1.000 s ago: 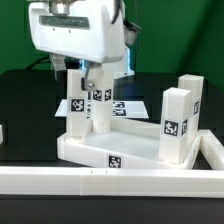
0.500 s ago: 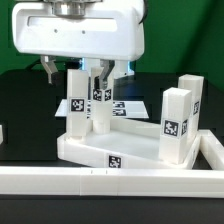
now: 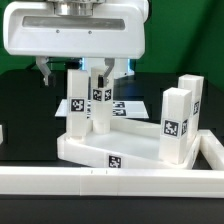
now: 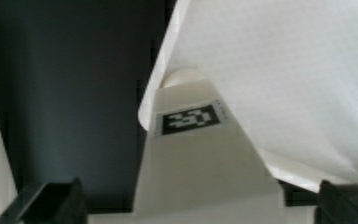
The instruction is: Assemble desk
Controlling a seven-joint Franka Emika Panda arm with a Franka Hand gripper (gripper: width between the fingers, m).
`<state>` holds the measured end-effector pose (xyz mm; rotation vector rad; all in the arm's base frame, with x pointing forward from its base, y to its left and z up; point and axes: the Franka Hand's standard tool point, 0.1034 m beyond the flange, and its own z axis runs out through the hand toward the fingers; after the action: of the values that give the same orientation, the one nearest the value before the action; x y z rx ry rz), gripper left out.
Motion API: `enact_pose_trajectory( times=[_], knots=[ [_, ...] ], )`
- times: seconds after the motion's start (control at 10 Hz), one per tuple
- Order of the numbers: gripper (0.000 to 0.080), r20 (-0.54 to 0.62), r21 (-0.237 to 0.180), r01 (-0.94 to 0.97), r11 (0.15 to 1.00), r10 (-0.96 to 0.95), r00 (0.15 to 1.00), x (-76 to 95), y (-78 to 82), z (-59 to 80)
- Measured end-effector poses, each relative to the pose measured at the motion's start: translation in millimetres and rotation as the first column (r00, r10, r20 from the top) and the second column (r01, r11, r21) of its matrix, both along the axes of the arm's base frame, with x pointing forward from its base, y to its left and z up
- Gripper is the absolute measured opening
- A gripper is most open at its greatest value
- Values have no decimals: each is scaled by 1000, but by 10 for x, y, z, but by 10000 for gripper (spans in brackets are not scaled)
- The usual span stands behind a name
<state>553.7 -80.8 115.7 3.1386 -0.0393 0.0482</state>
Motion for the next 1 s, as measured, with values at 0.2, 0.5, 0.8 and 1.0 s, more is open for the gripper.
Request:
enact_pose_trajectory(
  times=[0.2, 0.5, 0.8, 1.0],
  knots=[
    [623, 0, 0, -32, 999, 32, 999, 1, 6, -1],
    [288, 1, 1, -18, 1000, 18, 1000, 1, 4, 0],
    [288, 1, 10, 30, 999, -30, 1000, 0, -5, 1],
    [288, -7, 45, 261, 964, -261, 965, -6, -39, 3]
  ],
)
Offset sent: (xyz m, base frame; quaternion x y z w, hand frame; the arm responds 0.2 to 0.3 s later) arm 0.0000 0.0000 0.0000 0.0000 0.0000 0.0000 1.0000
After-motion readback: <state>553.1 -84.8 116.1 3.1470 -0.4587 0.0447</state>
